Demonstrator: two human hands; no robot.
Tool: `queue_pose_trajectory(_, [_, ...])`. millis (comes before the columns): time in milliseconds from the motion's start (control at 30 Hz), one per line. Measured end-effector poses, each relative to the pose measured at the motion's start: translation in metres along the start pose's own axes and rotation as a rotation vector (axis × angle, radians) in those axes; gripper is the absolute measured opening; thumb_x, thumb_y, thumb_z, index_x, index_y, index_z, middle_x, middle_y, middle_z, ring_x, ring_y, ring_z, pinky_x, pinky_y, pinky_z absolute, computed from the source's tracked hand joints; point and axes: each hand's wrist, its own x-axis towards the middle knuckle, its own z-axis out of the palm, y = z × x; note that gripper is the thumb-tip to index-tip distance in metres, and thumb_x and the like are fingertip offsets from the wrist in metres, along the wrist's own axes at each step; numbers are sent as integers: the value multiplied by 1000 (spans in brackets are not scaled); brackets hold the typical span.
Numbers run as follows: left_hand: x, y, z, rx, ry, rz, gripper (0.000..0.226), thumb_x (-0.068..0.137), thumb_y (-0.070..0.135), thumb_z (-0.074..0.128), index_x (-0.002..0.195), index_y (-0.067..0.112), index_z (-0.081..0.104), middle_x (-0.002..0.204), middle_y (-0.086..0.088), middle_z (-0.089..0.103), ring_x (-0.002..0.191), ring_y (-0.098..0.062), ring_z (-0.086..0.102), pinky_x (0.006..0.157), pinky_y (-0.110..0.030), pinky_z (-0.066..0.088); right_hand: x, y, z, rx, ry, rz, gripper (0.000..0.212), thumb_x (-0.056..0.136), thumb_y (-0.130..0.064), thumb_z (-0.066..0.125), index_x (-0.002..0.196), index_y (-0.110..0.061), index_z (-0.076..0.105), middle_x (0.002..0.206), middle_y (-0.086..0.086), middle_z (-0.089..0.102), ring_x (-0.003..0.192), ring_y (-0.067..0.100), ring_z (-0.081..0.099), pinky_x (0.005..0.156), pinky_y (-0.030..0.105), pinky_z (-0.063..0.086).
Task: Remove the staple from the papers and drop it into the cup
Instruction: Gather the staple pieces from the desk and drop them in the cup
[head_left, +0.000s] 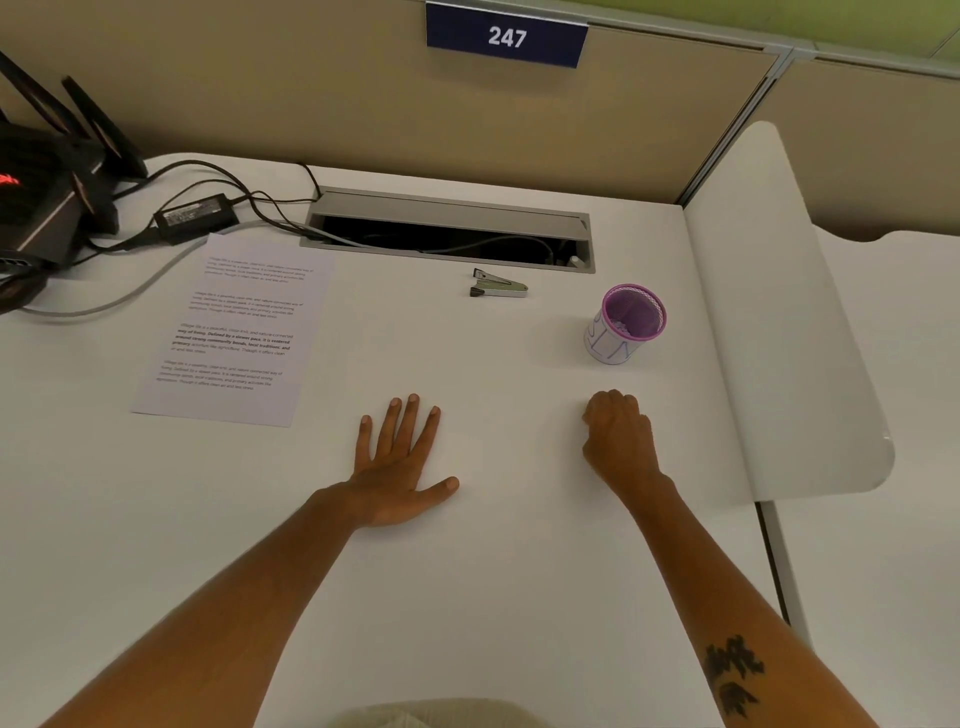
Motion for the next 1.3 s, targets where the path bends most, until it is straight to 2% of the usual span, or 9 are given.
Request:
queue_pose_trajectory(100, [0,0,0,4,4,1,100,94,80,26,154,34,-38,157,4,-54,144,-18,-51,121,-56,-26,4,7,-18,179,24,62,28,75,17,50,84,-8,55,86,9,55,83,29,50,66,40,45])
queue_pose_trajectory(167, [1,0,0,-2,7,4,100,94,80,27,154,33,-38,157,3,-54,144,-18,-51,121,-55,-26,14,7,-42,289,56,81,35,66,23,44,69,-13,45,74,5,49,74,27,46,59,33,36])
queue_pose_trajectory(233, [0,1,-1,-4,4,5,100,94,80,27,154,33,-37,157,3,-54,144,-18,-51,121,-56,-26,27,5,-72,352,106,101,30,65,23,41,63,-7,38,66,8,44,67,29,40,54,35,29])
queue_pose_trajectory(333, [-1,2,-2,5,-4,-3,99,94,79,28,155,33,-37,157,3,-53,144,-19,-50,122,-56,-25,49,7,-107,372,200,115,10,84,17,48,83,11,56,83,22,58,74,33,49,64,39,41])
queue_pose_trajectory(500, [-2,5,-5,15,-16,-14,100,89,85,17,155,32,-37,157,2,-54,144,-20,-50,122,-56,-25,88,9,-128,360,220,139,12,96,-1,62,107,2,63,104,17,64,92,23,56,74,34,49])
queue_pose_trajectory(600, [-2,4,-5,8,-10,-14,108,72,92,1,154,32,-38,156,3,-54,144,-20,-50,122,-56,-25,100,14,-123,349,220,143,13,92,2,67,105,2,67,107,19,69,93,26,61,75,32,49])
queue_pose_trajectory(700, [-1,2,-3,9,-4,-11,107,73,92,1,154,32,-38,156,2,-54,144,-20,-50,122,-56,-25,103,18,-119,348,249,131,10,92,-1,69,102,0,70,106,18,72,93,26,64,74,29,49])
queue_pose_trajectory(900, [0,2,-1,19,5,-8,99,94,80,25,155,31,-36,158,1,-52,145,-20,-49,122,-56,-25,105,20,-117,379,304,126,9,88,2,68,96,-3,72,102,15,74,90,24,66,71,23,47])
queue_pose_trajectory(1300, [-2,2,-3,6,2,7,99,94,80,26,154,32,-37,157,1,-53,145,-21,-49,122,-57,-25,105,21,-118,353,315,118,12,91,-10,74,98,-2,69,99,15,73,86,19,62,73,28,50])
